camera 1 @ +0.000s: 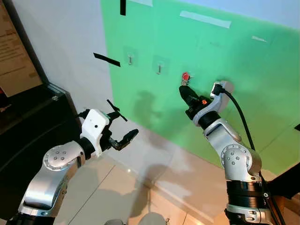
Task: Hang keys on a hook
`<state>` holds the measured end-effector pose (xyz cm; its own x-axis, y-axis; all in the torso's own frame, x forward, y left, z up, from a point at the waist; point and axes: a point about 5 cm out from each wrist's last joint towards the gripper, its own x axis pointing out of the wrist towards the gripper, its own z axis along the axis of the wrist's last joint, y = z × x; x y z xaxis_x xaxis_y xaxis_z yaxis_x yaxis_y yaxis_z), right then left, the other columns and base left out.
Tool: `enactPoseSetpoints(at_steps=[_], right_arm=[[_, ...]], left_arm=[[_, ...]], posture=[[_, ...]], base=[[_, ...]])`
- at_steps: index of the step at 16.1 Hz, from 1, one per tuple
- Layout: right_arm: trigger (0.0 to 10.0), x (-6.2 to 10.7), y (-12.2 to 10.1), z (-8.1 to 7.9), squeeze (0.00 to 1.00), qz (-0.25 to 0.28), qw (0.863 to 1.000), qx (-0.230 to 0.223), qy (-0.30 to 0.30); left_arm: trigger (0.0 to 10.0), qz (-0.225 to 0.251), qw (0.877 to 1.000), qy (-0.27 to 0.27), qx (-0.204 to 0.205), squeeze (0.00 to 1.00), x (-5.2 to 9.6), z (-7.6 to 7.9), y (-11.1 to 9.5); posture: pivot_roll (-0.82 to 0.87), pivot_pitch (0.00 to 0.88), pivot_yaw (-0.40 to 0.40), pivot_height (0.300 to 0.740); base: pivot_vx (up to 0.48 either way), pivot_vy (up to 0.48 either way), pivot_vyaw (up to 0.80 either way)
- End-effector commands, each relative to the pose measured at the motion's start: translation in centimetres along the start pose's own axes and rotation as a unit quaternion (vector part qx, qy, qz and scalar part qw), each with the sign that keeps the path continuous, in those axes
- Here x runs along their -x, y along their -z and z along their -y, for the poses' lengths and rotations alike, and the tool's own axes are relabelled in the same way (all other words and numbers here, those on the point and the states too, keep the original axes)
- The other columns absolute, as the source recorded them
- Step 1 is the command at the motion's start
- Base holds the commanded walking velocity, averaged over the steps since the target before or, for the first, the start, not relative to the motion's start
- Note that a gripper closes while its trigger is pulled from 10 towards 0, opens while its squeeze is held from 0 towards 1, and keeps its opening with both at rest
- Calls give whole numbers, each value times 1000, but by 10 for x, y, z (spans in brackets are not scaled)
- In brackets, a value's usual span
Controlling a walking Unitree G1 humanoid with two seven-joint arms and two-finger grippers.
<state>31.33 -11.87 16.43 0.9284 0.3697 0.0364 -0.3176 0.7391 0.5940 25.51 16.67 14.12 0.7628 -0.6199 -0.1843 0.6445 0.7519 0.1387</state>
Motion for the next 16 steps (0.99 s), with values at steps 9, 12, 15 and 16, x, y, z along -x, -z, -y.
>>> enactPoseSetpoints(at_steps=[9,12,15,16], right_arm=[[10000,21,20,29,0,-28,996,-46,64],[10000,22,17,23,0,-17,999,-38,34],[10000,24,9,10,0,0,1000,-8,-21],[10000,24,3,3,0,19,999,-5,-40]], left_arm=[[10000,3,1000,15,-9,345,0,5,-6],[10000,3,1000,18,-12,345,-1,6,-8],[10000,4,1000,21,-14,345,-2,8,-11],[10000,4,1000,22,-14,341,-2,8,-12]], posture=[[91,0,-19,740],[90,0,-19,740],[91,0,-19,740],[91,0,-19,740]], base=[[0,0,0],[0,0,0],[0,0,0],[0,0,0]])
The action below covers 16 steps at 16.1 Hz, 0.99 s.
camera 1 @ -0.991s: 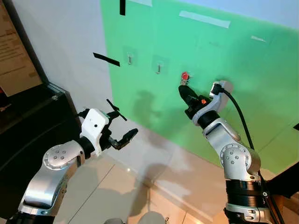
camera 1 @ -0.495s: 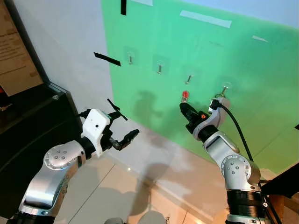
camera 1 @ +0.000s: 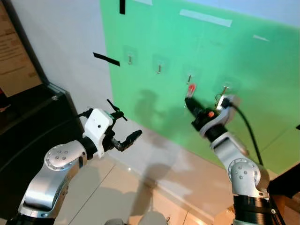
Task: Hang keys on a hook
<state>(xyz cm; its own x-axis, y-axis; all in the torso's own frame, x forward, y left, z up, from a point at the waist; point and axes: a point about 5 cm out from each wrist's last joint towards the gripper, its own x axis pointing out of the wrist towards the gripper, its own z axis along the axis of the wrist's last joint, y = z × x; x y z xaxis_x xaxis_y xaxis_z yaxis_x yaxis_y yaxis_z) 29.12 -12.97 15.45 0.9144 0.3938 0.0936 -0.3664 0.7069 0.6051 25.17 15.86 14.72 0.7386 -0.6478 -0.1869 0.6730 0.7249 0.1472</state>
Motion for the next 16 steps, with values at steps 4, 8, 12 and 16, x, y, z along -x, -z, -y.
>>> enactPoseSetpoints(at_steps=[4,8,12,16], right_arm=[[10000,-5,-14,-16,0,38,998,3,-53],[10000,-13,-12,-16,0,31,999,10,-41],[10000,-22,-10,-2,0,30,999,0,22],[10000,-24,-4,3,0,13,999,5,38]], left_arm=[[10000,2,1000,7,-6,349,-1,1,-4],[10000,5,1000,12,-3,349,-1,1,-3],[10000,17,999,33,15,365,0,4,-4],[10000,31,997,56,47,361,2,9,-7]], posture=[[89,0,-17,740],[91,0,-18,740],[93,0,-20,740],[95,0,-22,740]], base=[[0,0,0],[0,0,0],[0,0,0],[0,0,0]])
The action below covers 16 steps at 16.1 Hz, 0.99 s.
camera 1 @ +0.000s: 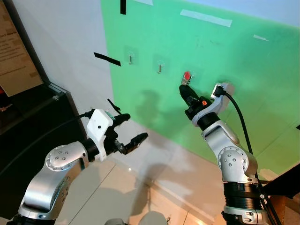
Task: Hang keys on a hook
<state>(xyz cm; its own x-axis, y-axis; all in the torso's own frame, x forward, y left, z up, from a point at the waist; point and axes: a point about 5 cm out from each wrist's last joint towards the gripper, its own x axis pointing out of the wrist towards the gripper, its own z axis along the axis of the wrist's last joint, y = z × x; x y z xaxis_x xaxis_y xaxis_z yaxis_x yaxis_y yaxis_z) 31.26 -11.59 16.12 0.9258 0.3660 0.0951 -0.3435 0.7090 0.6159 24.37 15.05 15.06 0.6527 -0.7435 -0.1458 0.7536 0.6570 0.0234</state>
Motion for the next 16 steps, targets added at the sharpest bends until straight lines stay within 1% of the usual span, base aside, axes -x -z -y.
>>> enactPoseSetpoints(at_steps=[1,3,4,6,10,12,14,15,16], right_arm=[[10000,3,-2,13,0,3,999,4,41],[10000,6,-1,18,0,8,999,-3,53],[10000,7,-2,18,0,10,998,-4,54],[10000,14,4,24,0,1,998,-1,62],[10000,21,12,25,0,-18,998,10,58],[10000,25,10,23,0,-10,999,17,47],[10000,25,6,18,0,-2,1000,23,21],[10000,26,2,12,0,4,1000,26,-9],[10000,26,1,10,0,6,1000,25,-17]], left_arm=[[10000,-3,999,25,25,353,6,4,-2],[10000,-12,997,51,50,349,11,7,-1],[10000,-14,997,55,54,353,12,7,-1],[10000,-21,995,67,68,345,16,8,-1],[10000,-25,995,63,69,341,17,7,-3],[10000,-28,996,56,64,341,17,4,-4],[10000,-28,996,56,65,341,17,5,-4],[10000,-28,996,57,66,341,16,5,-4],[10000,-28,996,57,66,341,16,5,-4]], posture=[[96,0,-20,740],[97,0,-18,740],[97,0,-18,740],[97,0,-16,740],[94,0,-11,740],[92,0,-10,740],[90,0,-12,740],[90,0,-14,740],[90,0,-14,740]], base=[[0,0,0],[0,0,0],[0,0,0],[0,0,0],[0,0,0],[0,0,0],[0,0,0],[0,0,0],[0,0,0]])
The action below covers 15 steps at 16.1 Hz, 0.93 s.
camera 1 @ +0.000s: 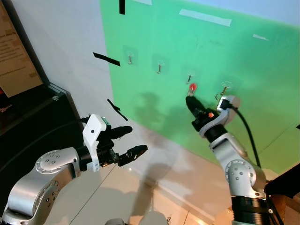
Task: Hang keys on a hook
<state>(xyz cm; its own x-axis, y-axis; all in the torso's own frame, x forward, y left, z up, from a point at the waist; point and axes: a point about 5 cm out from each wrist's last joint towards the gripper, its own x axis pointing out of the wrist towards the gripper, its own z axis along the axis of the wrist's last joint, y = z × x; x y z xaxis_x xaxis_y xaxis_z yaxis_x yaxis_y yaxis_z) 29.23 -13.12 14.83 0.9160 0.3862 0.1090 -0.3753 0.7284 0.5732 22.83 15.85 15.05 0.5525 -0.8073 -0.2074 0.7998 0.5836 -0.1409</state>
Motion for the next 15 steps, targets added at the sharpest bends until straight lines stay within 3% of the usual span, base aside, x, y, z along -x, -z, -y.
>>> enactPoseSetpoints(at_steps=[1,6,7,8,15], right_arm=[[10000,-1,-8,-10,0,16,999,6,-35],[10000,-9,-13,-12,0,26,999,9,-37],[10000,-19,-3,2,0,-11,999,32,35],[10000,-20,-2,5,0,-11,998,29,46],[10000,-13,5,14,0,-31,996,32,71]], left_arm=[[10000,7,1000,-1,-8,341,0,0,-7],[10000,8,1000,-1,-9,345,-1,0,-8],[10000,8,1000,0,-9,349,-2,0,-8],[10000,8,1000,-1,-9,345,-2,0,-8],[10000,8,1000,-3,-7,345,-1,0,-8]], posture=[[89,0,-15,740],[86,0,-14,740],[85,0,-14,740],[88,0,-17,740],[90,0,-19,740]], base=[[0,0,0],[0,0,0],[0,0,0],[0,0,0],[0,0,0]])
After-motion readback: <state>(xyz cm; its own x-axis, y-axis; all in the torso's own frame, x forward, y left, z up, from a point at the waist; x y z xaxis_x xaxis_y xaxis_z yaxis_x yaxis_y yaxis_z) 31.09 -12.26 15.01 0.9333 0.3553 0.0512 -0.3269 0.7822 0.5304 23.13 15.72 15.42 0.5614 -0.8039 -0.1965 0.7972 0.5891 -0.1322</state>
